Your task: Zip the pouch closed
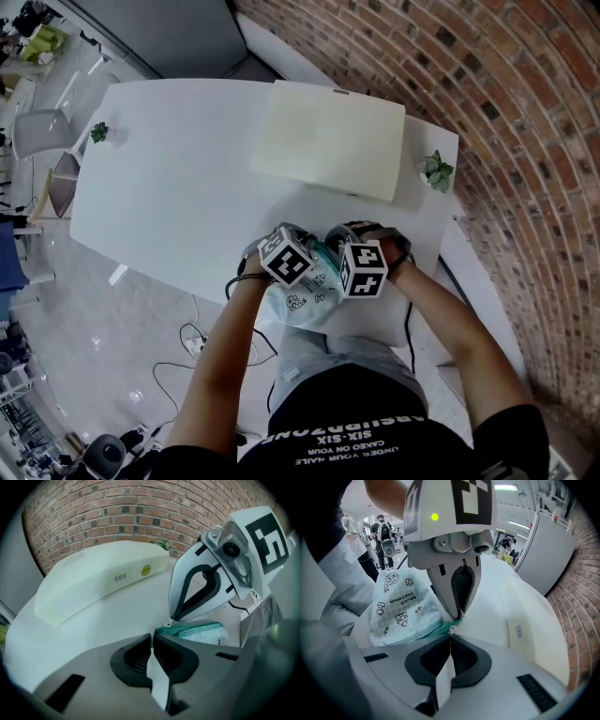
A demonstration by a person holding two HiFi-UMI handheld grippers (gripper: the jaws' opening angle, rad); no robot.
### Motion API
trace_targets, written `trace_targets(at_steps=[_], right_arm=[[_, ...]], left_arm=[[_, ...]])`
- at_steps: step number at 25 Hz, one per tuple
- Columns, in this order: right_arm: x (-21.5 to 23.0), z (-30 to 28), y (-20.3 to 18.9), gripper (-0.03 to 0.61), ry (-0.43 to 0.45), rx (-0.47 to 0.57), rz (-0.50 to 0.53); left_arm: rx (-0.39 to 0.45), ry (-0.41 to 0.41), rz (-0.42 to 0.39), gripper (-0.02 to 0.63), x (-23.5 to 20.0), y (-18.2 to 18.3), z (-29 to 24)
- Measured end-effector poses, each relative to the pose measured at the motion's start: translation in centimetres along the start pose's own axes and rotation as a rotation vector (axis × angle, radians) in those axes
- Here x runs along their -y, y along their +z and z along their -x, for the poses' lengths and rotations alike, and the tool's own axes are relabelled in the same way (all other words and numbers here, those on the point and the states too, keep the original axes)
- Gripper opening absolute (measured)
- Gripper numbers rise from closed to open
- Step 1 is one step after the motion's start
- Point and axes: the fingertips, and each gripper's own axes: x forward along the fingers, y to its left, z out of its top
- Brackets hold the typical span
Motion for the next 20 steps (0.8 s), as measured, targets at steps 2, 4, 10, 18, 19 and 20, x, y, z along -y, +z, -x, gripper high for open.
trace_targets(at_steps=[2, 4, 10, 18, 19, 20], right_arm=[[-0.06, -0.02, -0.09, 0.002, 0.000, -0.001, 0.002], [-0.10, -0.02, -0.14, 0.002, -0.001, 0.000, 0.002], [-0.22, 0.06, -0.12, 0.002, 0.001, -0.008, 0.006], [-0.48, 0.06, -0.07, 0.002, 0.000, -0.026, 0.035], [-0.55, 0.05, -0.08, 0.002, -0.002, -0.028, 0.039], [-0.59, 0.06, -0.08, 0.002, -0.004, -0.030, 0.040]], left_arm=[[0.000, -0.001, 0.003, 0.020, -0.01, 0.00, -0.08], [-0.001, -0.003, 0.005, 0.020, -0.02, -0.03, -0.13], [-0.003, 0.000, -0.004, 0.020, 0.01, 0.05, -0.07], [-0.003, 0.008, 0.000, 0.020, 0.02, 0.03, -0.11], [-0.004, 0.010, -0.001, 0.020, 0.03, 0.02, -0.12], [-0.004, 0.012, -0.002, 0.020, 0.04, 0.03, -0.12]])
